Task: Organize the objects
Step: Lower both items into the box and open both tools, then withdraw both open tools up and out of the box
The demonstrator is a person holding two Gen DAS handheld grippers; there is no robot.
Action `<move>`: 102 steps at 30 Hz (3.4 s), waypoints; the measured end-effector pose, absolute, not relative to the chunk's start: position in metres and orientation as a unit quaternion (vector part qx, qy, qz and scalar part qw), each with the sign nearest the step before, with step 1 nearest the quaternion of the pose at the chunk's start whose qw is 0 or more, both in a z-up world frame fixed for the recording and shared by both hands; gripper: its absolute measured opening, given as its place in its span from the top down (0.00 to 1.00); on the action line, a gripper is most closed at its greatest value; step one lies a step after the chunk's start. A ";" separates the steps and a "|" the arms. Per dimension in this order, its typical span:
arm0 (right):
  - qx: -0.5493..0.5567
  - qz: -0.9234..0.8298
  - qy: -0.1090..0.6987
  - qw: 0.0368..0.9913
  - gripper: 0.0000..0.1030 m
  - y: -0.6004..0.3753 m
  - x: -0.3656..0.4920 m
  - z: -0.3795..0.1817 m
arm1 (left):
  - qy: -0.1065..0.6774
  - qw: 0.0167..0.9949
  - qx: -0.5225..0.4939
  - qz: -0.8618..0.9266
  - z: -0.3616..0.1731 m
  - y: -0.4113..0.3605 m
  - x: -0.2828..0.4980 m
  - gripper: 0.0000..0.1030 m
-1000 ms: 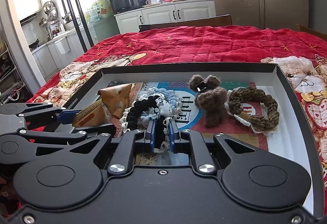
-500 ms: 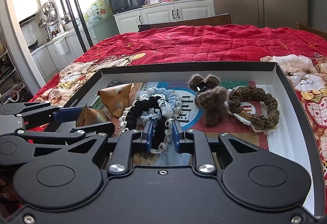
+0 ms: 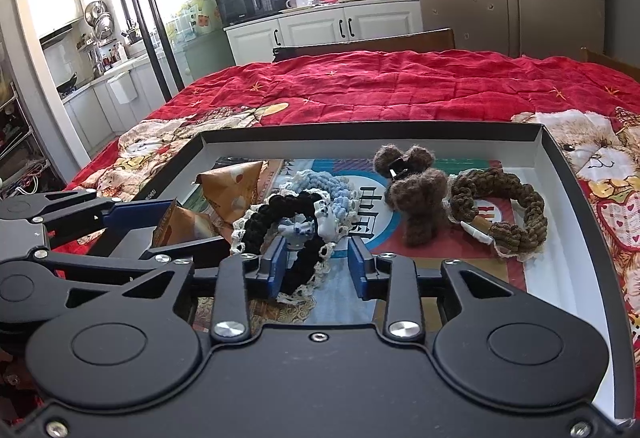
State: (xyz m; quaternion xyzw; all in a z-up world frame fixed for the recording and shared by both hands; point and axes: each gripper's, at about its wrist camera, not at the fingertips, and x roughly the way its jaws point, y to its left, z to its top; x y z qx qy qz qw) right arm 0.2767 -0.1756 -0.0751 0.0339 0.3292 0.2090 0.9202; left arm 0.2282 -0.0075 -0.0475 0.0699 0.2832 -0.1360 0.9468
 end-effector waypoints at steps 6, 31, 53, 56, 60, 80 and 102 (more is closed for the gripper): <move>0.035 0.207 0.325 0.922 0.68 -0.179 0.274 -0.072 | 0.278 0.949 0.069 -0.132 -0.046 -0.007 0.227 0.29; 0.064 0.197 0.299 0.931 0.55 -0.203 0.251 -0.038 | 0.248 0.955 0.075 -0.143 -0.033 -0.007 0.207 0.16; 0.064 0.206 0.277 0.936 0.54 -0.217 0.218 -0.014 | 0.228 0.961 0.083 -0.135 -0.010 -0.007 0.183 0.14; 0.062 0.210 0.274 0.936 0.54 -0.220 0.212 -0.011 | 0.224 0.961 0.085 -0.135 -0.007 -0.007 0.178 0.14; 0.057 0.213 0.272 0.937 0.54 -0.221 0.202 -0.008 | 0.220 0.962 0.088 -0.134 -0.002 -0.007 0.171 0.13; 0.060 0.232 0.247 0.939 0.52 -0.237 0.149 0.013 | 0.195 0.965 0.104 -0.140 0.018 -0.013 0.131 0.09; 0.023 0.216 0.233 0.948 0.49 -0.252 0.094 0.020 | 0.183 0.966 0.109 -0.144 0.026 -0.013 0.094 0.03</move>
